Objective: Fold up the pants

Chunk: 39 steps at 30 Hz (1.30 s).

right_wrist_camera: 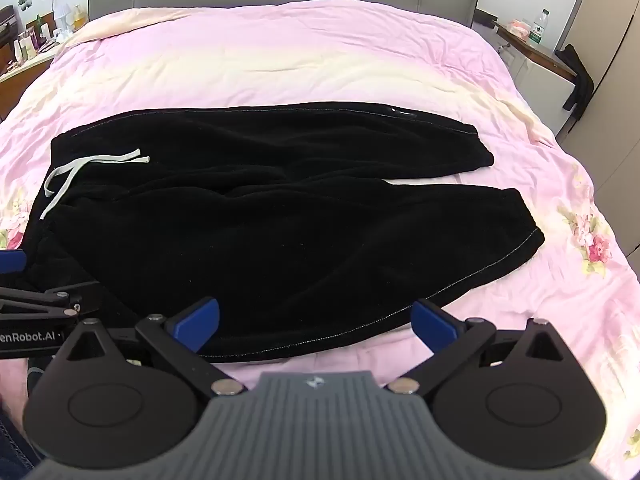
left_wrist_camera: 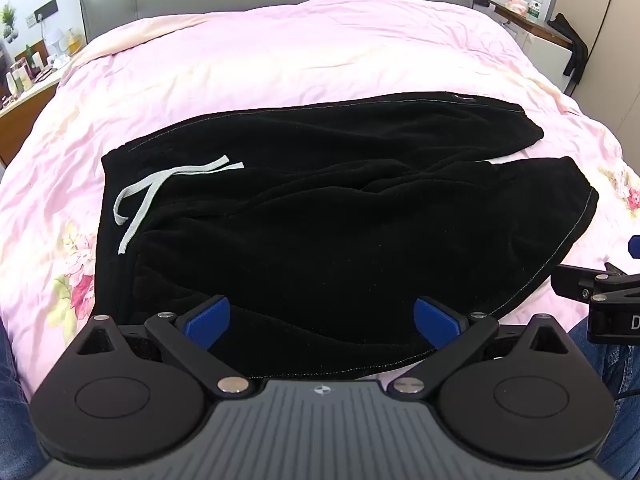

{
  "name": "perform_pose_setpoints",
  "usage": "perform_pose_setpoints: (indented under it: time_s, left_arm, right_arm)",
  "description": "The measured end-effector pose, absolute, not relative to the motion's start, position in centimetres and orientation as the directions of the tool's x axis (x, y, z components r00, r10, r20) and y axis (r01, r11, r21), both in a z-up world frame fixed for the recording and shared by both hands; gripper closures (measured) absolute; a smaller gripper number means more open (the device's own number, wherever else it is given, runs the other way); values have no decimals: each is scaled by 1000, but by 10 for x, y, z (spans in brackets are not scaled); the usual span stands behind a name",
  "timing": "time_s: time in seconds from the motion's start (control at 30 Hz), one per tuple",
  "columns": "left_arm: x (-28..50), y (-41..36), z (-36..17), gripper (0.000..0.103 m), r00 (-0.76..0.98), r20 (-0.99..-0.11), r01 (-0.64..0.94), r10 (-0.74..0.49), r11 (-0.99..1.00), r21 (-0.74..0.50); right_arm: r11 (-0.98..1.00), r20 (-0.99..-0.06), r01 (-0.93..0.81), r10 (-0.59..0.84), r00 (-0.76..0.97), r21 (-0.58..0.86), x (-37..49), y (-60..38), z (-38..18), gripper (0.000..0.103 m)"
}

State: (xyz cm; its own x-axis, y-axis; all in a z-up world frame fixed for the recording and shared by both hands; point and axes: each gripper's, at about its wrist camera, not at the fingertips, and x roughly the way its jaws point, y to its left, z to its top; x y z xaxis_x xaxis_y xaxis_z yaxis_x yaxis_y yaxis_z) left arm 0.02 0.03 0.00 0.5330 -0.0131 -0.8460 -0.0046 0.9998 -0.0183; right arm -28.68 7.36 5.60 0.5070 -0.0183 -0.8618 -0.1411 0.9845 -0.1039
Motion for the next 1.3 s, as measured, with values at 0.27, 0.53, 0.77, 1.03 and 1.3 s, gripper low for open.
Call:
perform_pose_setpoints:
  time_s: [0.27, 0.53, 0.77, 1.03, 1.3]
  left_arm:
    - [-2, 2, -4, 0, 543, -840, 6, -17, 1000, -16]
    - [-3, 2, -4, 0, 534, -845, 0, -33, 999, -38]
    - [-3, 2, -4, 0, 533, -846, -2, -31, 999, -37]
    - [-5, 1, -7, 0, 528, -849, -4, -30, 999, -38]
    - [-6, 1, -9, 0, 527, -849, -3, -33, 999, -41]
  right_arm:
    - [984, -866, -141, -22, 499, -107, -282, 74, 56, 5]
    - [982, -861, -151, -18, 508, -110, -284, 76, 55, 5]
    - [982, -861, -152, -17, 508, -109, -284, 76, 55, 5]
    - [982, -863, -152, -20, 506, -112, -284, 78, 54, 5]
    - [982, -863, -152, -19, 505, -110, -284, 77, 52, 5]
